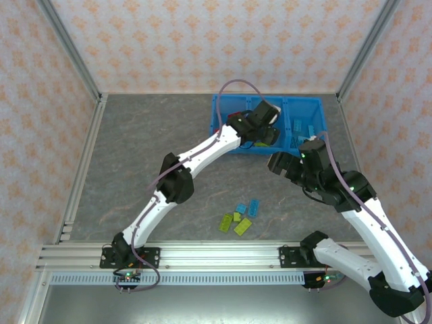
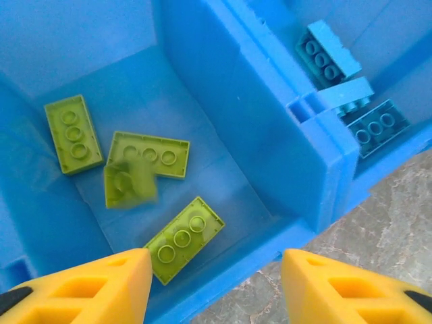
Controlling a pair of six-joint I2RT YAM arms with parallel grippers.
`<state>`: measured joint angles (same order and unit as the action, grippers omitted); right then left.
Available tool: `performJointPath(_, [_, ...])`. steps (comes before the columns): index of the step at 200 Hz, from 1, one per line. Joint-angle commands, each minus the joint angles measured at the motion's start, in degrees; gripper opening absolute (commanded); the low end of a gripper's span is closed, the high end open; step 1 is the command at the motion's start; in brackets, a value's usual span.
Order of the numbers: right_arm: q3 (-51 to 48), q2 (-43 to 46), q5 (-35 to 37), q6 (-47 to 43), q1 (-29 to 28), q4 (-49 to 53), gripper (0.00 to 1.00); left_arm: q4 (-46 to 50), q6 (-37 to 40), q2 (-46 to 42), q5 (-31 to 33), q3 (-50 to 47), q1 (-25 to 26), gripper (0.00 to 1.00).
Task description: Sort the legos into containers by color
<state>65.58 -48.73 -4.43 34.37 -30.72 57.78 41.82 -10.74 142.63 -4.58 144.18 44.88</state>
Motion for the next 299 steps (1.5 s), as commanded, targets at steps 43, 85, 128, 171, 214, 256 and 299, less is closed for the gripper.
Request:
performJointPath(43, [-2.8,-0.8,0.4,0.8,0.0,1.0,0.94,-15.0,1.3,-38.4,2.5,-36.5,-0.1,0.54])
performJointPath(85, [-9.1,-6.8,-5.5,7.3,-2.0,-3.1,0.88,-17.7,3.6,-65.3,1.3,-64.5,0.2,0.56])
performJointPath(128, [-18.7,-17.8,-10.6,18.3,-7.5,-14.2,0.87,-12.1,13.5,-86.3,-2.4,-84.4,1.1,0.80])
performJointPath(171, [-16.4,-32.0,-10.2,17.7,-11.4,-17.1,0.86,-14.2,18.4,-96.5,-4.6,-95.1,1.6,1.00])
performJointPath(214, [-19.9,-35.3,-7.4,20.9,-11.6,-19.5,0.62,-14.8,18.5,-94.2,-4.7,-95.3,1.9,1.00])
performJointPath(256, [-21.6,-34.6,-6.3,20.8,-11.6,-19.2,0.35,-16.4,17.9,-91.3,-5.9,-95.0,2.1,1.00])
performJointPath(299, [-20.0,-24.3,0.8,21.2,-11.6,-15.8,0.27,-16.5,17.7,-90.8,-7.7,-94.3,2.7,1.00])
